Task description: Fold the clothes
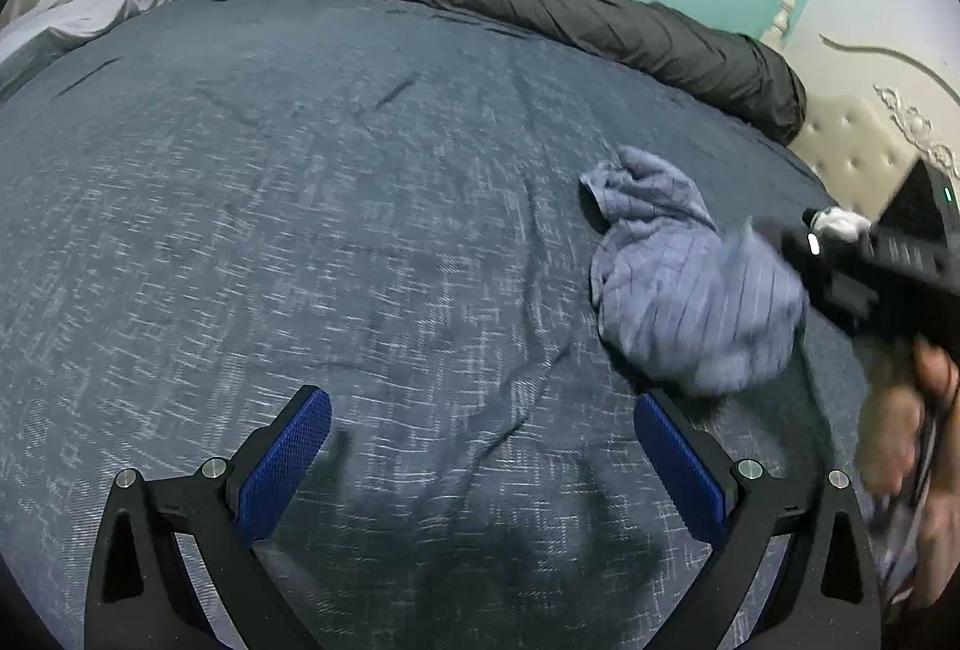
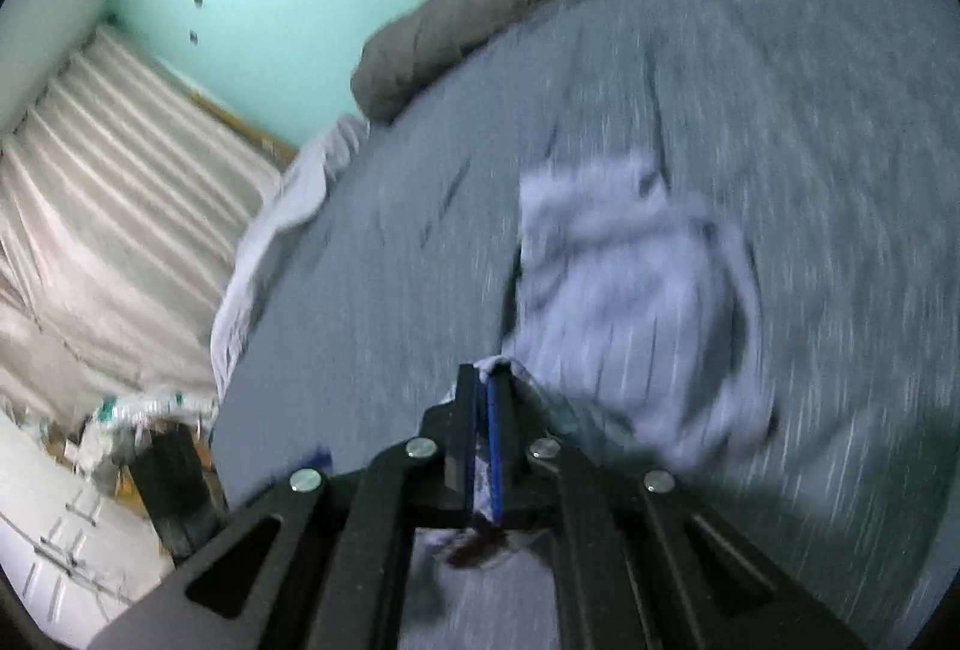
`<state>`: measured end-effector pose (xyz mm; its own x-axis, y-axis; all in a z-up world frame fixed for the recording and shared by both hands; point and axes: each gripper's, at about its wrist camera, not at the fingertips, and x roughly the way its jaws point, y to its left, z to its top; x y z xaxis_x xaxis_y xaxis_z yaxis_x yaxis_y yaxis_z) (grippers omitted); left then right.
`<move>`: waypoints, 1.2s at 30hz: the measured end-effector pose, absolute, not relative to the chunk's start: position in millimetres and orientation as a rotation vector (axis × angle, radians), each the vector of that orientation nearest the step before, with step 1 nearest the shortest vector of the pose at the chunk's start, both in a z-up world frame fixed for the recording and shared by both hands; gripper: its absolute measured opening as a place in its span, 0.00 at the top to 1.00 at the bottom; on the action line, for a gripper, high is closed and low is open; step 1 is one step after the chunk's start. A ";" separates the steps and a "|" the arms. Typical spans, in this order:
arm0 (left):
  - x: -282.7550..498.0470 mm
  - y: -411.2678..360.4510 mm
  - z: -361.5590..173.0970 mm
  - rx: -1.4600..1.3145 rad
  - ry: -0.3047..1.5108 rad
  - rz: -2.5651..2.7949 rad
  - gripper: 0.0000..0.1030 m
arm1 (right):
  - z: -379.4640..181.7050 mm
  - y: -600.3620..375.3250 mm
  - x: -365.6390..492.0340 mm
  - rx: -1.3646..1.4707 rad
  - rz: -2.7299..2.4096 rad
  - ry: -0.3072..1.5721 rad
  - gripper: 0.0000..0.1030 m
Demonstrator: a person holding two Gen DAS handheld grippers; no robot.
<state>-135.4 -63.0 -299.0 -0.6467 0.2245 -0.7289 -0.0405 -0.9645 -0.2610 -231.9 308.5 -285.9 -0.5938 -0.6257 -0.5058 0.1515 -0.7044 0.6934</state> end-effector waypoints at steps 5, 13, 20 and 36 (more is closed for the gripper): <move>-145.6 -43.0 -302.4 -1.242 -0.271 2.653 0.00 | -296.5 331.5 -247.5 1.088 -2.387 -0.912 0.98; -172.8 -16.6 -294.4 -1.182 -0.263 2.605 0.00 | -316.0 347.6 -249.1 1.142 -2.420 -0.949 0.98; -191.6 3.3 -299.8 -1.184 -0.192 2.578 0.01 | -318.7 357.6 -243.7 1.151 -2.398 -0.979 0.97; -227.7 28.5 -310.2 -1.206 -0.128 2.551 0.56 | -299.5 360.5 -234.4 1.131 -2.483 -0.894 0.83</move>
<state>-227.7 28.5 -310.2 -0.5948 0.3188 -0.7379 -0.2436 -0.9463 -0.2125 -234.4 360.5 -299.5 -0.6592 -0.4717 -0.5856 -0.0098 -0.7733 0.6339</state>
